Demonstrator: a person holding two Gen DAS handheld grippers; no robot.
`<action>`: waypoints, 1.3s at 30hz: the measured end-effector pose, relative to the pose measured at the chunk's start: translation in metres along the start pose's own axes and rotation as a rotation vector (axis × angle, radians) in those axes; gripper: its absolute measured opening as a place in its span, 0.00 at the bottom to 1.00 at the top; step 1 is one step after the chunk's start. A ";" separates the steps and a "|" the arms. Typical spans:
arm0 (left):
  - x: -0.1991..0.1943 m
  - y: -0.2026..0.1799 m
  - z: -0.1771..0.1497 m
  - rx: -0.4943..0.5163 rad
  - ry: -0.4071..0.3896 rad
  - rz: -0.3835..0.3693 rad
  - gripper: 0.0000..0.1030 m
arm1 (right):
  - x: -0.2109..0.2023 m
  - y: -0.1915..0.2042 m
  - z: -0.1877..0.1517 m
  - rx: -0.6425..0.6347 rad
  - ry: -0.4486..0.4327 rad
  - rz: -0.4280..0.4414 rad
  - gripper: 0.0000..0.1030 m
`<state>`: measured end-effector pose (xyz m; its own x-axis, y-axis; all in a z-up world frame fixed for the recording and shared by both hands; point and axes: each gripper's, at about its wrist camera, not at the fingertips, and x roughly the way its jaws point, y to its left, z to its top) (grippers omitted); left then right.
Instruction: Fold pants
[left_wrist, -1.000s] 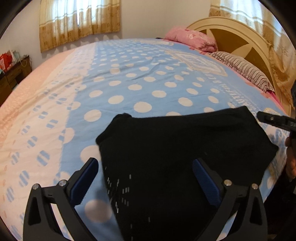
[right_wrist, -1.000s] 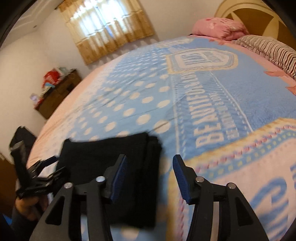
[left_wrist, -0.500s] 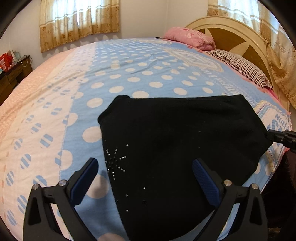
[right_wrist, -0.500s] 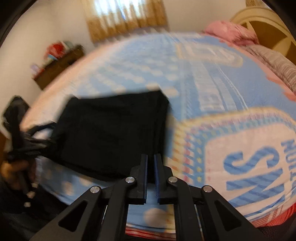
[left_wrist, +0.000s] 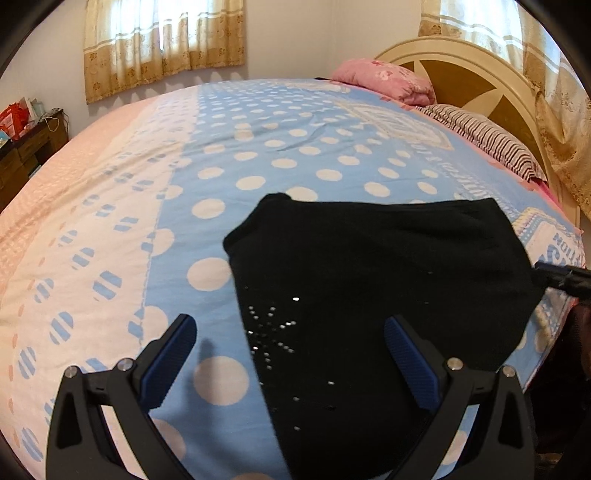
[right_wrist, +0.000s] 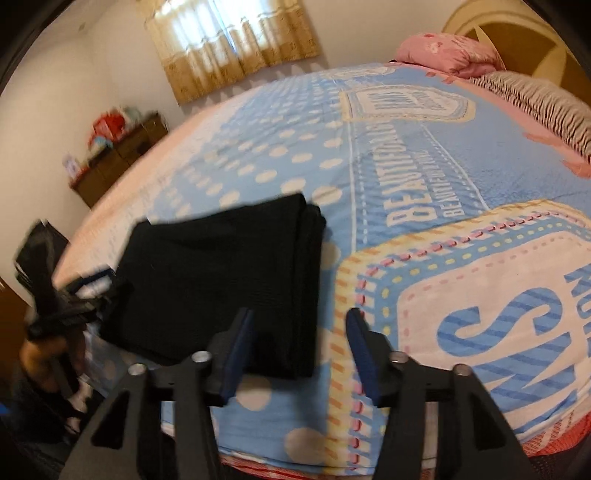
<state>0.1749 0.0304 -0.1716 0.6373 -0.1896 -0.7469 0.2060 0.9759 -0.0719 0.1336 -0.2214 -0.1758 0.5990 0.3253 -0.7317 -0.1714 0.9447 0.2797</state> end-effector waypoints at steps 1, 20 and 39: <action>0.002 0.001 0.000 -0.005 0.003 -0.006 1.00 | 0.000 0.001 0.002 0.005 -0.008 0.004 0.53; 0.019 0.010 0.006 -0.051 0.015 -0.096 1.00 | 0.058 -0.018 0.025 0.128 0.058 0.085 0.54; 0.014 0.009 0.007 -0.065 -0.022 -0.203 0.64 | 0.051 -0.002 0.020 0.111 -0.006 0.195 0.26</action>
<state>0.1905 0.0356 -0.1778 0.6041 -0.3849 -0.6978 0.2839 0.9221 -0.2629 0.1801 -0.2080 -0.2014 0.5678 0.5011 -0.6531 -0.1973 0.8531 0.4830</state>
